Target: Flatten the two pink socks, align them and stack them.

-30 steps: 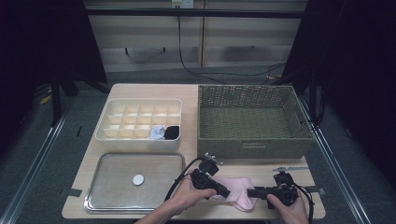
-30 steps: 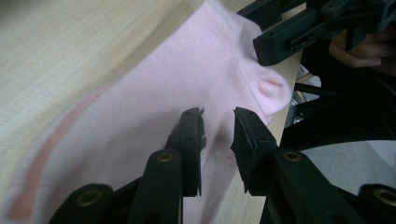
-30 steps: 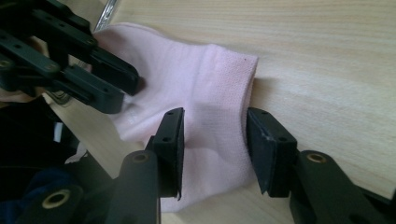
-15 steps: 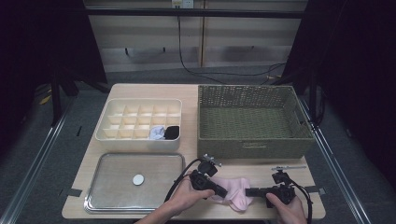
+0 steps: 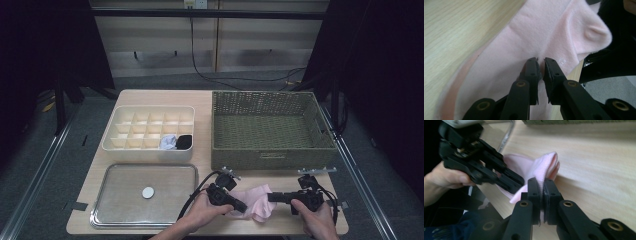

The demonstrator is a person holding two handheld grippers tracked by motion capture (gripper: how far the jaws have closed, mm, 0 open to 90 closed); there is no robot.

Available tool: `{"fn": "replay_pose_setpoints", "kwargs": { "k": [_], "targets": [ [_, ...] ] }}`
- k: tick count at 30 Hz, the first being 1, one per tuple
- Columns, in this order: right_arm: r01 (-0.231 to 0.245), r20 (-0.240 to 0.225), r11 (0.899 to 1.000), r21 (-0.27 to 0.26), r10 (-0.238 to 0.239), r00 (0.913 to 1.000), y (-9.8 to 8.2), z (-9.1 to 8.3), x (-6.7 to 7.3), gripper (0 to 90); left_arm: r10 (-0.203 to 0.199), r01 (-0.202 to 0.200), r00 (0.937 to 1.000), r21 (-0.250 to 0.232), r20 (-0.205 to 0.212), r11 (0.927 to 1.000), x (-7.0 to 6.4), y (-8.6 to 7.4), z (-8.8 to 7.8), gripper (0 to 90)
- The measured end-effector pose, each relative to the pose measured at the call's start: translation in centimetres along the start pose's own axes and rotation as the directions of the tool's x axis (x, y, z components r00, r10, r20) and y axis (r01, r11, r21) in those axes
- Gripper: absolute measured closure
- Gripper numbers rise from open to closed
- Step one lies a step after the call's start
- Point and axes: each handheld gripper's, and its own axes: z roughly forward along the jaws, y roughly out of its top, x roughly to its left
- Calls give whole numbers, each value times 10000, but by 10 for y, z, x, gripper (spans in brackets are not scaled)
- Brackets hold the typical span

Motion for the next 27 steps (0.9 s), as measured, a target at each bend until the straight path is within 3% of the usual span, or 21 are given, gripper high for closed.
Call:
{"fn": "replay_pose_setpoints", "kwargs": {
  "k": [1,11,17,20,22,25,27],
  "targets": [
    [-9,-36,10000,-14,9,10000,2,0,2,859,132,-132,9999,68,24,9999,1,1,0,818],
    [472,-345,9989,-48,-474,9983,12,2,16,859,-137,135,9999,-207,-80,9997,-2,5,7,817],
    [823,-536,9966,10,-822,9952,14,6,27,859,-204,207,9998,-385,76,9990,-5,10,13,777],
    [831,-434,9965,44,-829,9956,14,6,26,859,105,-107,9999,-177,-82,9998,-8,12,8,679],
    [749,-446,9972,40,-747,9962,13,5,22,859,414,-412,9991,-396,56,9984,-10,12,0,664],
    [671,-316,9977,128,-667,9973,11,3,18,859,414,-403,9990,-659,151,9970,-12,12,-14,633],
    [625,-271,9980,131,-622,9977,10,1,16,859,474,-476,9989,-852,-49,9952,-13,9,-24,625]
  ]
}}
